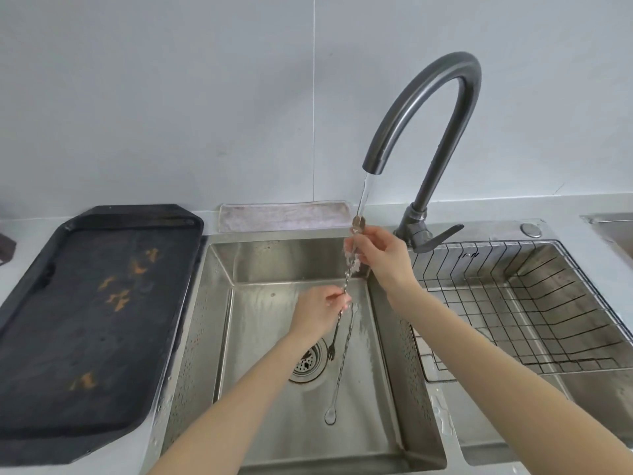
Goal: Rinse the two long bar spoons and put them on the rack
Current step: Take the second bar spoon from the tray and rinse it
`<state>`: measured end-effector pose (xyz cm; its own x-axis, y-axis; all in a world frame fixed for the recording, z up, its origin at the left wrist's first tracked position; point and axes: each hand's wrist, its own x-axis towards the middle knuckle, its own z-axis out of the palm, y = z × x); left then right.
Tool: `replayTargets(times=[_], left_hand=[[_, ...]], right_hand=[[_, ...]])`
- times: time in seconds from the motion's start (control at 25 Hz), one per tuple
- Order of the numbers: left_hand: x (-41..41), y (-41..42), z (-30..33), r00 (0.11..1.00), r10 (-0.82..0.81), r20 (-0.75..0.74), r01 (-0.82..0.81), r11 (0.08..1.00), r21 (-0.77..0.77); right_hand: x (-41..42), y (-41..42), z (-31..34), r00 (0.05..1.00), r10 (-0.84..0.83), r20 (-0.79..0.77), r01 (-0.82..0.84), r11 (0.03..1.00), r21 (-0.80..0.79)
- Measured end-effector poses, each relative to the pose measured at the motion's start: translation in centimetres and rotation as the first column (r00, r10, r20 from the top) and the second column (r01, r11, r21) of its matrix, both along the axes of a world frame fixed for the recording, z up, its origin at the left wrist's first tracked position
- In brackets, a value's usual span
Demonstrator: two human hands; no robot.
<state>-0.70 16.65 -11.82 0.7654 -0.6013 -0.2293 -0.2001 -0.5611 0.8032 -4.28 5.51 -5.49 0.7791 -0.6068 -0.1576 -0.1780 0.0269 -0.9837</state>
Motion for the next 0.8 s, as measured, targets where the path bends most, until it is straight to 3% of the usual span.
replayTargets(times=[0.2,0.48,0.8], left_hand=[[0.6,-0.8,0.5,1.000,-0.025,0.011,0.024,0.999,0.033],[1.4,-2.7,2.8,0.989,0.149,-0.022,-0.150,0.971,-0.188],[1.9,-3.2,5.0,0.989,0.049,0.141,-0.032,0.992,-0.121]], right_hand=[[0.7,-0.8,0.8,0.999,0.001,0.052,0.002,0.999,-0.051],[1.0,-0.5,0.9,0.999,0.008,0.052,-0.003,0.996,-0.093],[1.2,-0.4,2.8,0.991,0.041,0.128,-0.023,0.990,-0.142]])
